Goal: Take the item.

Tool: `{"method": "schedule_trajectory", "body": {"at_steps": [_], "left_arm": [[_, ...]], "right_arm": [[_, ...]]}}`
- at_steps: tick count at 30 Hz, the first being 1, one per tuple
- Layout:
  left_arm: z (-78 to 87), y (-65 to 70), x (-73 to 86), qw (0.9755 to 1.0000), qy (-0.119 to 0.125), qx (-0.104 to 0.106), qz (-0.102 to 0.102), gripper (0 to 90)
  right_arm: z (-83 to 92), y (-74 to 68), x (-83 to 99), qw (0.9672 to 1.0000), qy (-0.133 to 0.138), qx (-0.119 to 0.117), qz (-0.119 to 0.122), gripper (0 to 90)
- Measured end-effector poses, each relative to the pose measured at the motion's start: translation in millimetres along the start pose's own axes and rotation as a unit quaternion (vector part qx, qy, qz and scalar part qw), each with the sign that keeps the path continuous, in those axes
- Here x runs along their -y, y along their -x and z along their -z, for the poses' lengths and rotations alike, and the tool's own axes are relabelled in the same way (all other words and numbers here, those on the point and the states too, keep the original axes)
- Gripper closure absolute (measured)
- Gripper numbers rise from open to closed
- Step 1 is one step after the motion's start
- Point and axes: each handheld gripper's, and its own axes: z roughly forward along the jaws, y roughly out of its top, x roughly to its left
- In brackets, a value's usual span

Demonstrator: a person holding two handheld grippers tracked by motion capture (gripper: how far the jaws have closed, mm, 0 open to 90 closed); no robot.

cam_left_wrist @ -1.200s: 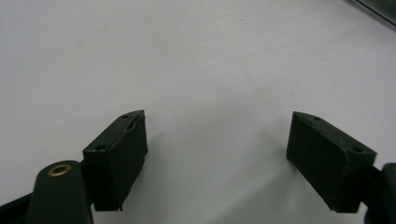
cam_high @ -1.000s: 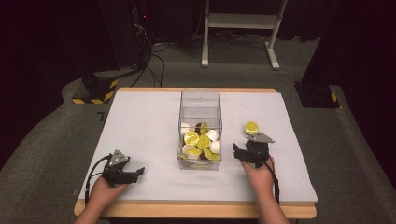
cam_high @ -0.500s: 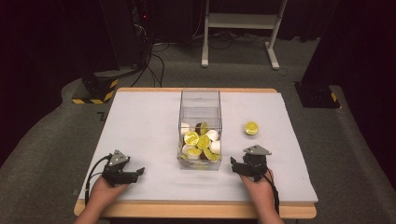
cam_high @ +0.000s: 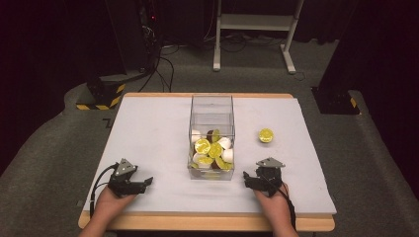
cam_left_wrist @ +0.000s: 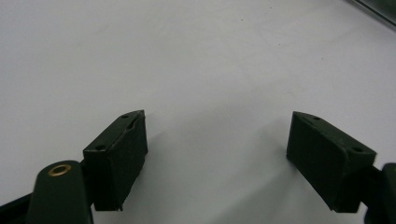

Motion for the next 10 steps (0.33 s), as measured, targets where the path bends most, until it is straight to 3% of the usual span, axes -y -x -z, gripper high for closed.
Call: {"method": "schedule_trajectory", "body": {"at_steps": [10], "left_arm": [[0.0,0.1,0.1,1.0000,0.000,0.000,0.000,20.5]], "right_arm": [[-1.4,-0.8,-0.3,1.0000,0.003,0.003,0.000,17.4]]}}
